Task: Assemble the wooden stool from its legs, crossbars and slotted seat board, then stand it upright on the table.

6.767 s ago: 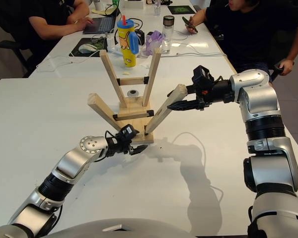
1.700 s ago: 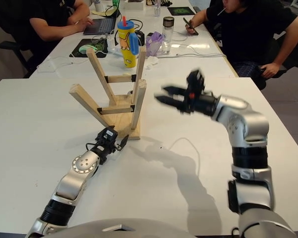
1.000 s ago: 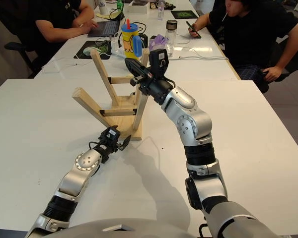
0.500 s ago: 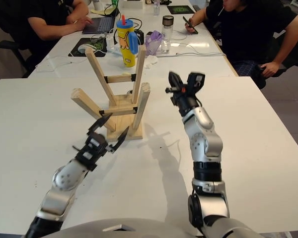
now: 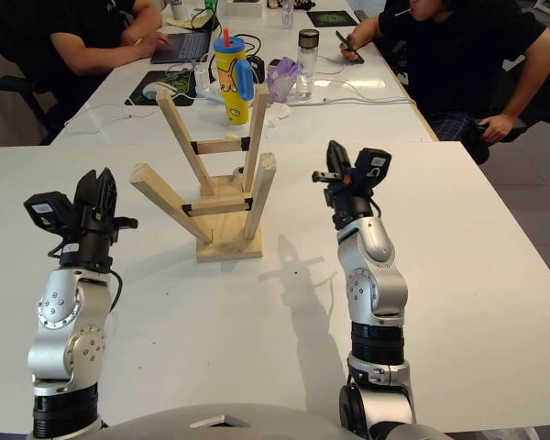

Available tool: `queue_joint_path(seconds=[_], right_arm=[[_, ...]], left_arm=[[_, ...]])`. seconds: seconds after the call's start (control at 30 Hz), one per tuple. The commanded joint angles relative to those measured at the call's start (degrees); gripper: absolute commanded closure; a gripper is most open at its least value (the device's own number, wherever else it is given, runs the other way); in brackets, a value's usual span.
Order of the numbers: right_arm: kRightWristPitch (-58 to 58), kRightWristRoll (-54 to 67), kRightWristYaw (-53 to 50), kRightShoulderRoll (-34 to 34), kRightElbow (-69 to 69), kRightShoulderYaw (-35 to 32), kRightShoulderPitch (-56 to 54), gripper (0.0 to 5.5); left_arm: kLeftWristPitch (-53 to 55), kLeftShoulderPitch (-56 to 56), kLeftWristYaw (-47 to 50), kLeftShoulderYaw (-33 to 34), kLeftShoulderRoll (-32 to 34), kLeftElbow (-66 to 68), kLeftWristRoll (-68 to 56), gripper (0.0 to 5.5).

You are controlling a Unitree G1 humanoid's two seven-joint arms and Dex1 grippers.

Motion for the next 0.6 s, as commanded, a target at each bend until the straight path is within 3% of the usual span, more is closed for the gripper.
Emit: queue_joint_path(seconds=[0.03,0.1,0.33,0.53,0.6], right_arm=[[14.40,1.91,6.26,2.09,-1.87,17.32,-4.04,5.50],[21.31,2.37,8.66,2.31,-2.52,25.92,-2.62,5.50],[26.13,-2.19,8.02,-8.09,-0.06,16.71,1.43,5.50],[20.49,-4.12,10.07,-9.30,5.54,13.40,-1.64,5.50],[15.20,-3.65,12.51,-8.94,8.85,12.03,-4.09,5.50]], left_arm=[[4.89,-5.08,-2.22,-7.79,-0.55,-0.13,2.99,5.10],[6.12,-8.26,-2.36,-10.91,-1.51,1.41,4.93,5.44],[8.51,-5.83,-2.52,-6.47,1.54,4.73,8.38,5.48],[6.00,0.71,-6.53,2.26,6.46,9.09,9.08,5.48],[6.80,2.61,-12.59,3.36,9.23,12.84,6.73,5.48]])
